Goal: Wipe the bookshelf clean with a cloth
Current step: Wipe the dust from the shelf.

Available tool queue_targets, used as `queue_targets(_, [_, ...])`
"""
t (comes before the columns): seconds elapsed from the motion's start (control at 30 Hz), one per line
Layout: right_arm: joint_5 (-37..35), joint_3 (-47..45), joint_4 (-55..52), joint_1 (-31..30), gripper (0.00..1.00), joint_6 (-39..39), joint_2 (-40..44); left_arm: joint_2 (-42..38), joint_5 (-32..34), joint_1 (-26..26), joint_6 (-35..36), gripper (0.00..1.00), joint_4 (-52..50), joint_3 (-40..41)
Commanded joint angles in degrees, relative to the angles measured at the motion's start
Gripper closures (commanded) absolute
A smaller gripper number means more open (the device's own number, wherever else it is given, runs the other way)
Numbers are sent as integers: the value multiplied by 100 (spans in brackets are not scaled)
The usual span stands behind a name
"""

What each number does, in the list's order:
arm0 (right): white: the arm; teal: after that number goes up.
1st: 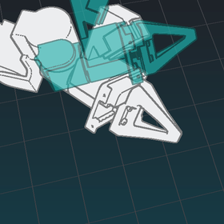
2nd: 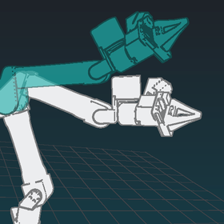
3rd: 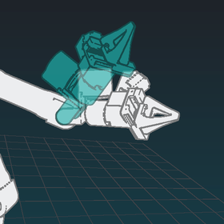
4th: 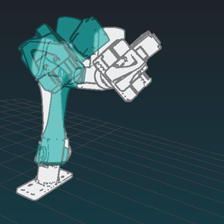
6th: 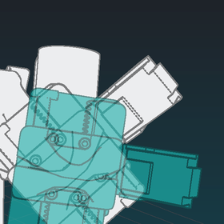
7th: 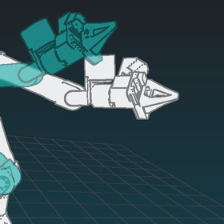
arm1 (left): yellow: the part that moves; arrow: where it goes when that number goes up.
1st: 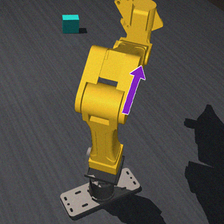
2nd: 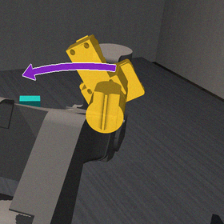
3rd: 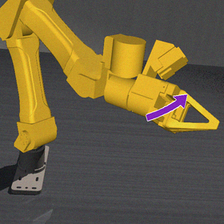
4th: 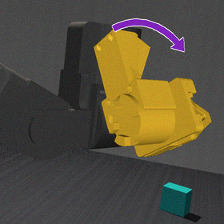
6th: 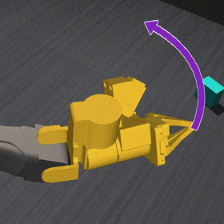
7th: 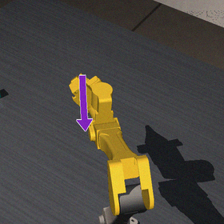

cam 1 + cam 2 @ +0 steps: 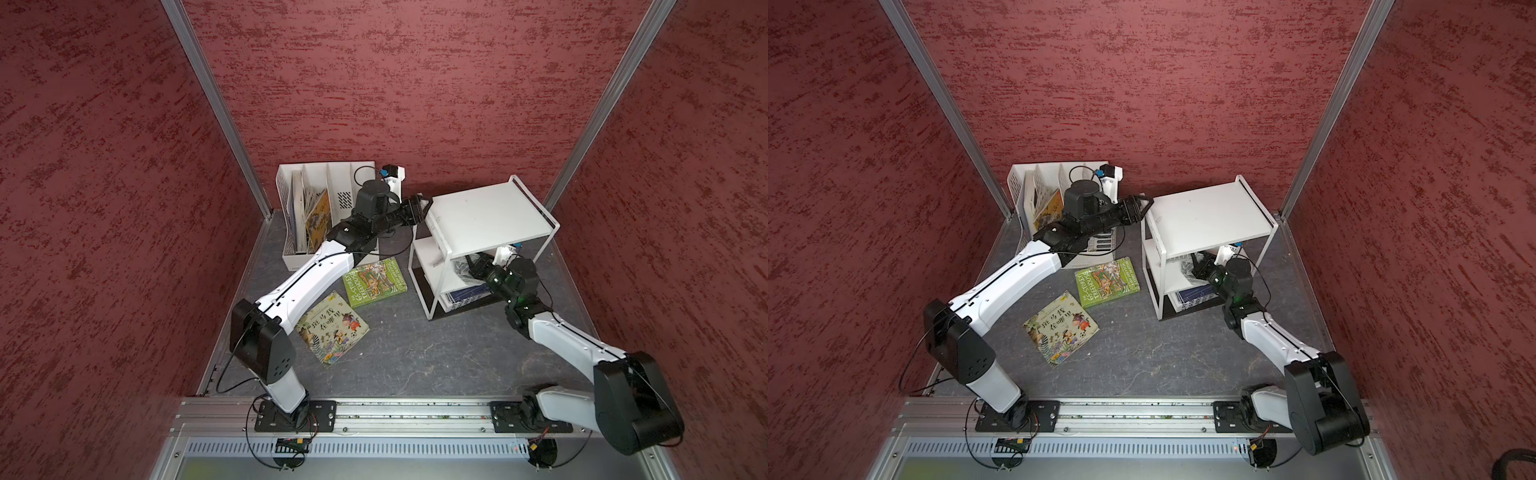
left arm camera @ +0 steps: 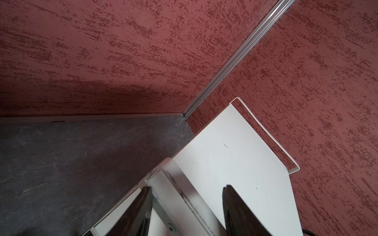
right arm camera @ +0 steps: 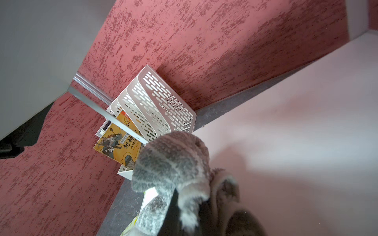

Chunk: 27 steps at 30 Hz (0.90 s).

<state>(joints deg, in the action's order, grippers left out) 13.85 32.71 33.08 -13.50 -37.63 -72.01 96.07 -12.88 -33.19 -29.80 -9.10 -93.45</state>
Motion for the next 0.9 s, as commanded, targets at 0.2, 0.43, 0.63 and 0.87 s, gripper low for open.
queue_targets(0.2, [-176, 258, 58, 433, 100, -88, -490, 335, -37, -148, 281, 46, -417, -22])
queue_targets(0.43, [273, 768, 152, 460, 100, -258, -1249, 514, -104, -237, 341, 49, -579, -280])
queue_targets(0.63, [468, 802, 310, 271, 100, -502, -1577, 644, -125, -303, 357, 51, -635, -456])
queue_targets(0.87, [478, 652, 581, -26, 100, -755, -1629, 710, -71, -320, 347, 51, -640, -494])
